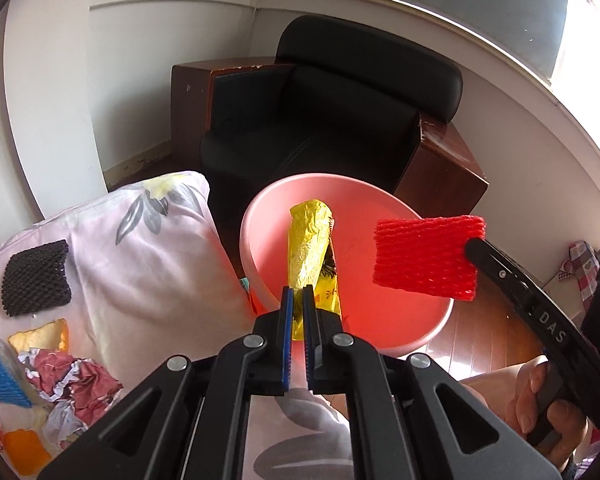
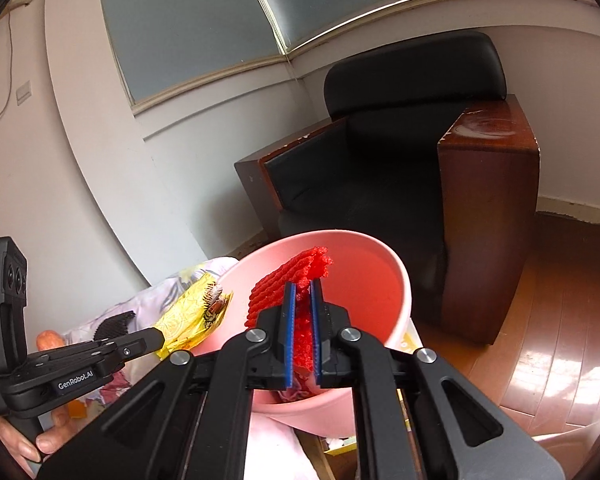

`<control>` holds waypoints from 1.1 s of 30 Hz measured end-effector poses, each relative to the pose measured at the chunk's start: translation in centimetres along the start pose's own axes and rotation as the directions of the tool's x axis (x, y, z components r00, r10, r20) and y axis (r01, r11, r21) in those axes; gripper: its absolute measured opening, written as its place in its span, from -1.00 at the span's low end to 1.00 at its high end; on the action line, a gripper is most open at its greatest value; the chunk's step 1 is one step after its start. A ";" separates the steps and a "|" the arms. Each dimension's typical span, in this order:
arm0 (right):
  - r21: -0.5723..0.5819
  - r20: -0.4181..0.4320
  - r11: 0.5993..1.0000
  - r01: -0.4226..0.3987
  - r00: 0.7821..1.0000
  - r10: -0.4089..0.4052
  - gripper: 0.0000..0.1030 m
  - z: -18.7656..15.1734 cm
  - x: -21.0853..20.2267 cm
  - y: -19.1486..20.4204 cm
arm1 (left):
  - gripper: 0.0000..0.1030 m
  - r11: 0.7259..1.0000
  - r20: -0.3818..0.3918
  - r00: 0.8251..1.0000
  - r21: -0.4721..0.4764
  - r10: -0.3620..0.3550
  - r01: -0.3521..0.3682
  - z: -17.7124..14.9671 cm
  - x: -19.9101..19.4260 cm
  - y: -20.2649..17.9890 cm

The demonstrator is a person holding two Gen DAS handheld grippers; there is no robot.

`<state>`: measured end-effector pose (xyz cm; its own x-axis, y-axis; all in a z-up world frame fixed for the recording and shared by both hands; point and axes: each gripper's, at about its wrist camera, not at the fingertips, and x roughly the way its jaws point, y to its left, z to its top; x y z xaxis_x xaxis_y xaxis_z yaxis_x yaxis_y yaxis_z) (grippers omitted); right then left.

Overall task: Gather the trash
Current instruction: 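Carry both items over the pink bin and open both tools to drop them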

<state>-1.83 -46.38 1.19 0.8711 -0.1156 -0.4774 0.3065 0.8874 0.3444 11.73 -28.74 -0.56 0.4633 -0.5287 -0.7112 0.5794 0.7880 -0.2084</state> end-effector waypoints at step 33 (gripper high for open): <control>0.037 -0.084 0.998 -0.059 0.995 0.062 -0.31 -0.9 1.0 1.2 | -0.21 0.998 0.020 0.999 -0.040 0.042 -0.041 -0.4 -0.9 1.3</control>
<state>-0.92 -45.00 0.37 0.8529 -0.0223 -0.5216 0.2688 0.8753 0.4020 11.80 -27.12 -0.49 0.5006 -0.5014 -0.7057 0.5326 0.8210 -0.2056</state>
